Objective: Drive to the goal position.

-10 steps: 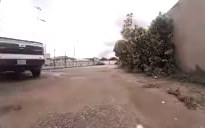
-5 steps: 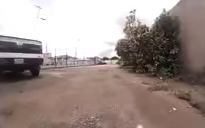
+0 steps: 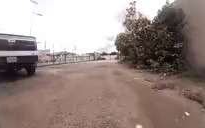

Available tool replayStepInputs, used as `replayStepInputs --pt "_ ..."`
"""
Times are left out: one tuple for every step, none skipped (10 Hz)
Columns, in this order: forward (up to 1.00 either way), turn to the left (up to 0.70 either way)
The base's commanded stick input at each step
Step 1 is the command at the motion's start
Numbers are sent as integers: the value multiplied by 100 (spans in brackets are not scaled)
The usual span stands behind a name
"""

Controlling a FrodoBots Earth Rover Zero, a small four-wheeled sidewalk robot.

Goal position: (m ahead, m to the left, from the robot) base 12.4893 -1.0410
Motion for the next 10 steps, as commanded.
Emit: replayStepInputs --pt "50 -1" --pt "50 -8" --pt "50 -36" --pt "50 -40" --pt "50 -18" --pt "50 -1" --pt "50 -1" --pt "50 -1" --pt "50 -1" --pt "50 -1"
